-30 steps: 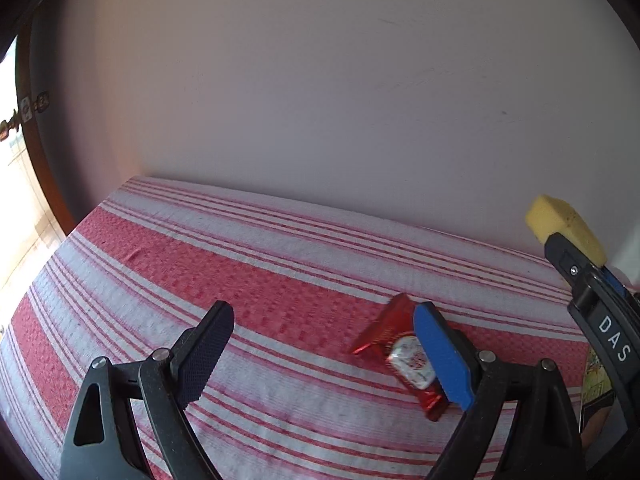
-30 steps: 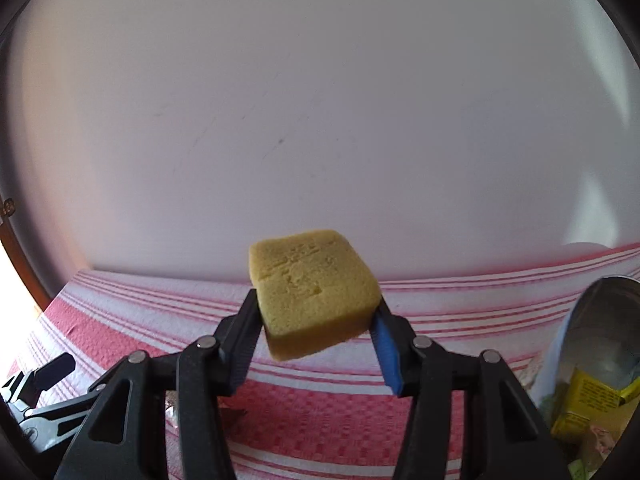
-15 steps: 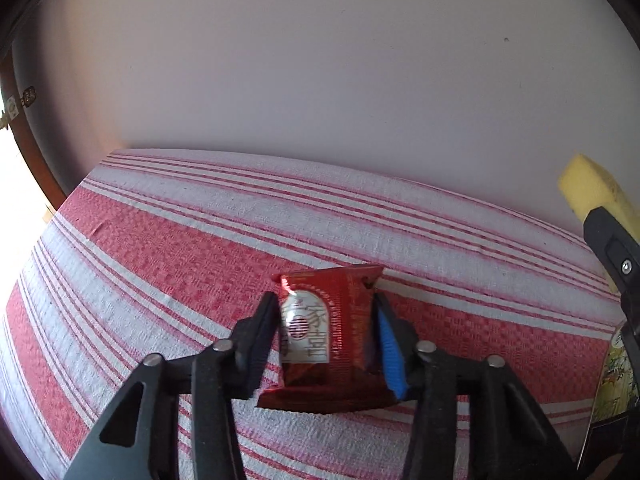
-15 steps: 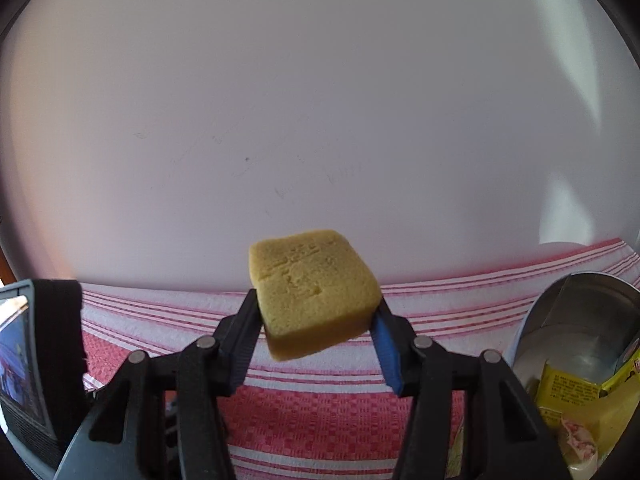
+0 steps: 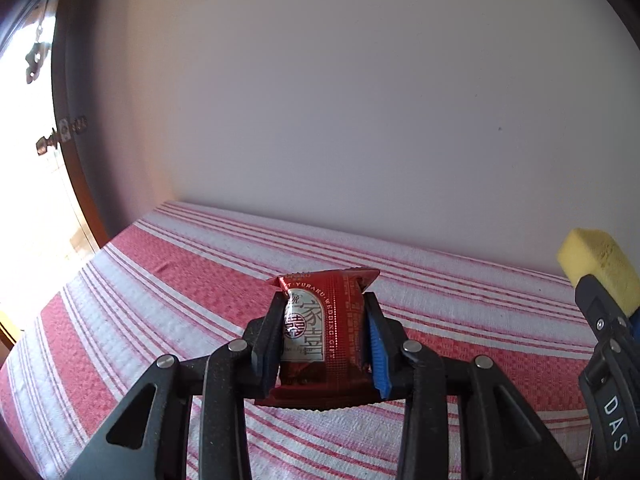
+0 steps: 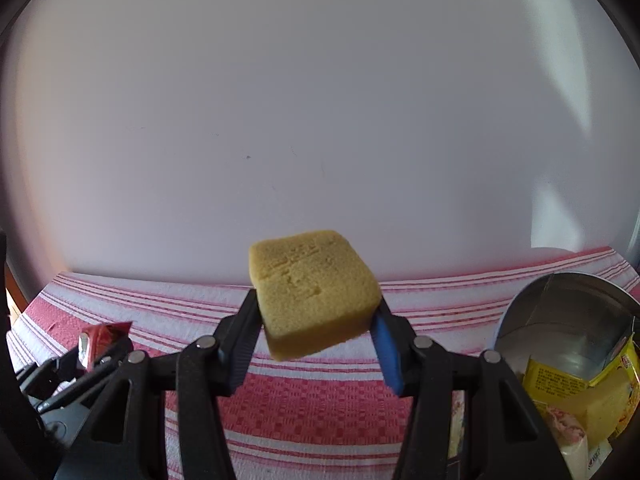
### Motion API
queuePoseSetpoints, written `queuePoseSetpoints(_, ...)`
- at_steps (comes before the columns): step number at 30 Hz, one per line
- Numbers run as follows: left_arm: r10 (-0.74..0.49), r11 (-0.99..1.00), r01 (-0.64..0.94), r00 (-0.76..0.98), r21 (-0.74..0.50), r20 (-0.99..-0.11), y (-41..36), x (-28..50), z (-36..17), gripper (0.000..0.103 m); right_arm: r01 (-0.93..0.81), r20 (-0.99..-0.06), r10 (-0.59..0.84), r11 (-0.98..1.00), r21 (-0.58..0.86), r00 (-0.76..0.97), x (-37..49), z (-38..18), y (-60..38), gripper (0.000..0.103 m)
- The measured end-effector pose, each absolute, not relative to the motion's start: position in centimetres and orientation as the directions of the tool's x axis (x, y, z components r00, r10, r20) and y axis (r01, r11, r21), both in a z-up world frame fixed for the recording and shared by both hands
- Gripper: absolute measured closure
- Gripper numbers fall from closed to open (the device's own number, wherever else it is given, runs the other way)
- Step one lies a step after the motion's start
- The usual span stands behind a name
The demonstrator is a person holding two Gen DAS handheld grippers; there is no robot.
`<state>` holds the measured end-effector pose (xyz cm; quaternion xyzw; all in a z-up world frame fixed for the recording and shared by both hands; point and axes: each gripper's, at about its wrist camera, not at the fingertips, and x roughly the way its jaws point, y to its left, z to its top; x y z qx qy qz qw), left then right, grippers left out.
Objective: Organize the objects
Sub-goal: 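Carry the yellow sponge and red packet over the silver tin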
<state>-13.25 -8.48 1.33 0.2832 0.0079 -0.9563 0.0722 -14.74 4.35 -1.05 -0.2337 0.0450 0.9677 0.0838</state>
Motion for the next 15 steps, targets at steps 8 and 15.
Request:
queuePoseSetpoints(8,-0.150,-0.985,0.172,-0.856,0.001,-0.494,-9.5,-7.6,2.9,0.064,-0.189,-0.432,0.157,-0.981,0.032,-0.888,-10.6,-0.7,3.8,0.050)
queuePoseSetpoints(15,-0.140,-0.985,0.169,-0.866,-0.017,-0.480,-10.2,-5.8,2.6,0.064,-0.181,-0.414,0.156,-0.983,0.022,-0.897,-7.3,-0.4,3.1,0.050)
